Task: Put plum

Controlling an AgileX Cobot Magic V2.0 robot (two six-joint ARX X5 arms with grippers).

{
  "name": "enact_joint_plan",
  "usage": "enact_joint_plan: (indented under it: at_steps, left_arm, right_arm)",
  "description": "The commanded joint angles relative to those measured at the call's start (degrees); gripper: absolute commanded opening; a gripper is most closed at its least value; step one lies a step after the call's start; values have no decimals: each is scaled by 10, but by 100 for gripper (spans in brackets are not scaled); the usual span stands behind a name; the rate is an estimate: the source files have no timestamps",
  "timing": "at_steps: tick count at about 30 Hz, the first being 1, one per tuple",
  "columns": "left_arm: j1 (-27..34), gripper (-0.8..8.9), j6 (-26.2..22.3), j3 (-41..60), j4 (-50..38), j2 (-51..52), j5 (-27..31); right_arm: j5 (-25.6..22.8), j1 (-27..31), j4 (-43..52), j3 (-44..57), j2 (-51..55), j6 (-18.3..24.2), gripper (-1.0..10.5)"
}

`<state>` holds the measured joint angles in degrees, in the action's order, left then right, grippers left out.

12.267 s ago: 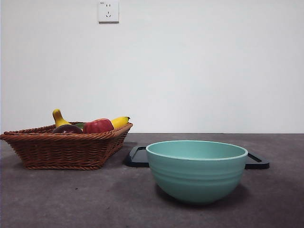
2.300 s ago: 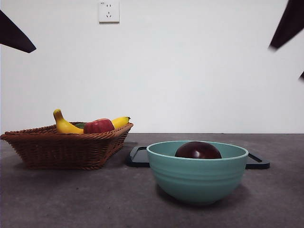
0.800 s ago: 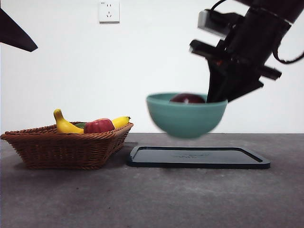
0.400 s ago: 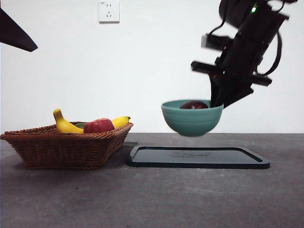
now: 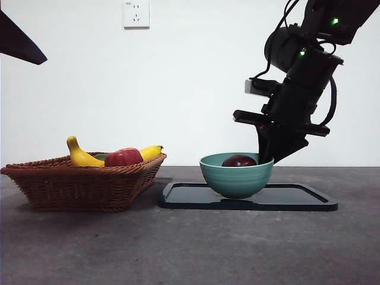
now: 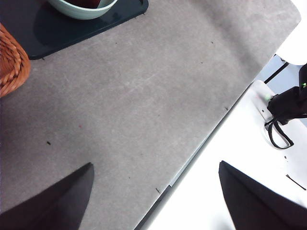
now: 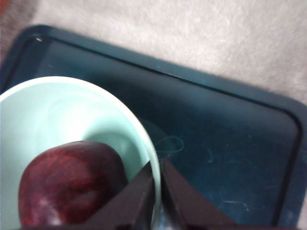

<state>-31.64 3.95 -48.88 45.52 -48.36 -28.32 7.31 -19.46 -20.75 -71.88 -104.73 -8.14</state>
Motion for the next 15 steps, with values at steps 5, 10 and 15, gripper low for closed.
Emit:
enact_joint_plan:
  at_steps: [5, 10, 15]
  left_arm:
    - [-3, 405, -3, -5, -3, -3, -2]
    - [-3, 405, -3, -5, -3, -3, -2]
    - [-3, 405, -2, -5, -4, -3, -2]
  right_arm:
    - [4, -2, 9, -16, -20, 2, 8]
    - [8, -2, 3, -16, -20, -1, 28]
    - [7, -2, 1, -16, -20, -2, 234]
